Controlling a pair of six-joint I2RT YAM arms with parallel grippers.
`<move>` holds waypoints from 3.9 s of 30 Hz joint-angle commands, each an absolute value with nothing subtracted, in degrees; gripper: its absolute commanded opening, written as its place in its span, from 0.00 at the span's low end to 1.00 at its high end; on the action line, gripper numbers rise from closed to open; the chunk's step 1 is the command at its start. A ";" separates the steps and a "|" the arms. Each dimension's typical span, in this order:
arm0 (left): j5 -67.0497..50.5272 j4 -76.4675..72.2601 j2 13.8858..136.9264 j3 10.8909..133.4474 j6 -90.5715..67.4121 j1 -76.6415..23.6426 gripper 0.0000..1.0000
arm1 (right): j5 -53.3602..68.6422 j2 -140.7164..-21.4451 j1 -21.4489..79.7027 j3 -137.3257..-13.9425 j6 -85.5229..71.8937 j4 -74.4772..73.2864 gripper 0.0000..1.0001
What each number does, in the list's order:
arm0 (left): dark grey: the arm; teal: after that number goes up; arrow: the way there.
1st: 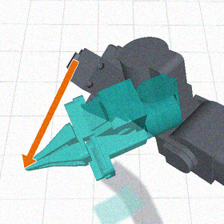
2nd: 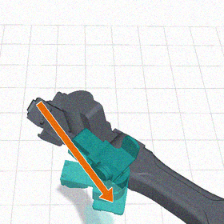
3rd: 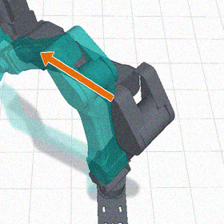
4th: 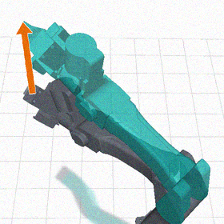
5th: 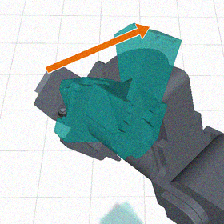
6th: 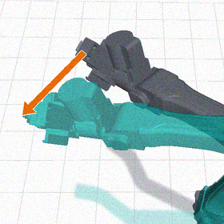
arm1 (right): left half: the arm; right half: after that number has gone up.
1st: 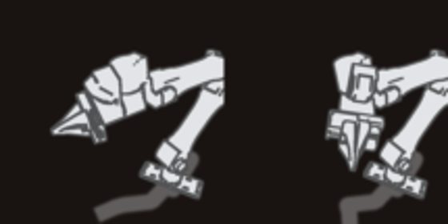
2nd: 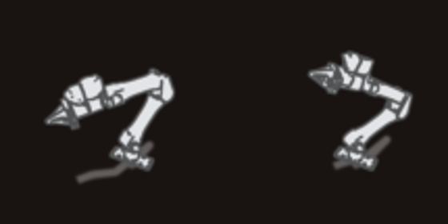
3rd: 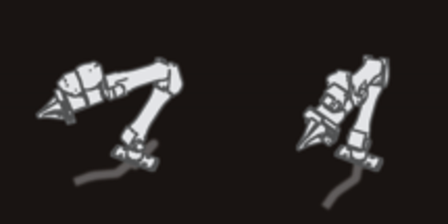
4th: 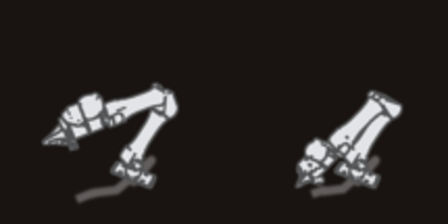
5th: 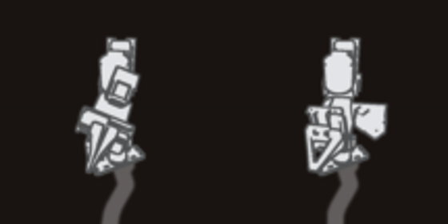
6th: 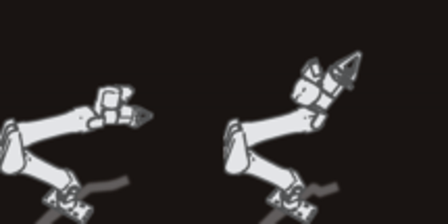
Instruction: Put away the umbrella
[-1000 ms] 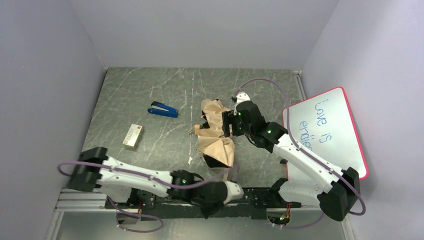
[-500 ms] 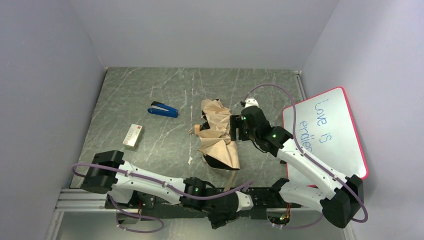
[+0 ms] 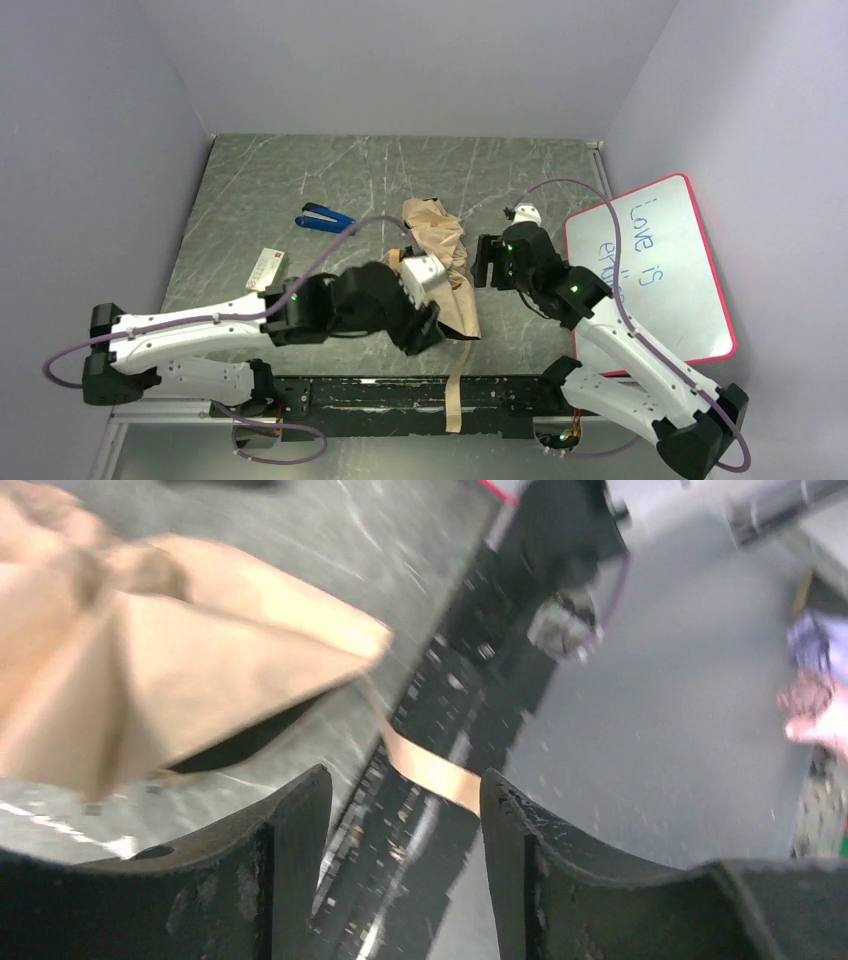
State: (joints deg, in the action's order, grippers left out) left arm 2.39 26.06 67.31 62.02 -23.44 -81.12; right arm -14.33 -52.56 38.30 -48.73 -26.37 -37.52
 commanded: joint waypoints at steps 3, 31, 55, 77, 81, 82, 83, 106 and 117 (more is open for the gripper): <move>5.46 27.04 69.31 66.45 -18.55 -70.35 0.58 | -10.55 -47.92 38.00 -48.97 -31.29 -43.13 0.73; 17.14 28.78 101.27 71.14 -4.14 -61.92 0.64 | 7.46 -36.31 38.04 -29.31 -47.88 -30.90 0.74; 10.47 22.66 104.87 67.69 -3.33 -55.63 0.47 | 19.85 -30.05 38.12 -10.82 -49.81 -7.76 0.61; 8.79 21.71 108.76 71.77 -5.09 -53.59 0.45 | 23.03 -31.20 38.84 -10.18 -49.13 -11.97 0.26; 8.64 21.30 109.01 71.59 -5.26 -53.35 0.45 | 21.48 -32.11 39.00 -11.83 -48.07 -15.19 0.32; 8.59 21.15 109.05 71.60 -5.35 -53.30 0.45 | 20.99 -32.20 38.98 -12.11 -47.81 -15.75 0.31; 8.48 20.99 109.14 71.63 -5.44 -53.12 0.45 | 20.71 -32.44 39.02 -12.21 -47.66 -15.72 0.29; 8.66 20.06 111.32 73.92 -6.38 -52.03 0.44 | 10.82 -43.02 64.73 -11.71 -59.09 -3.25 0.00; 8.34 19.04 110.19 72.22 -5.86 -52.02 0.45 | -2.68 -48.09 74.18 -15.20 -61.94 -10.62 0.00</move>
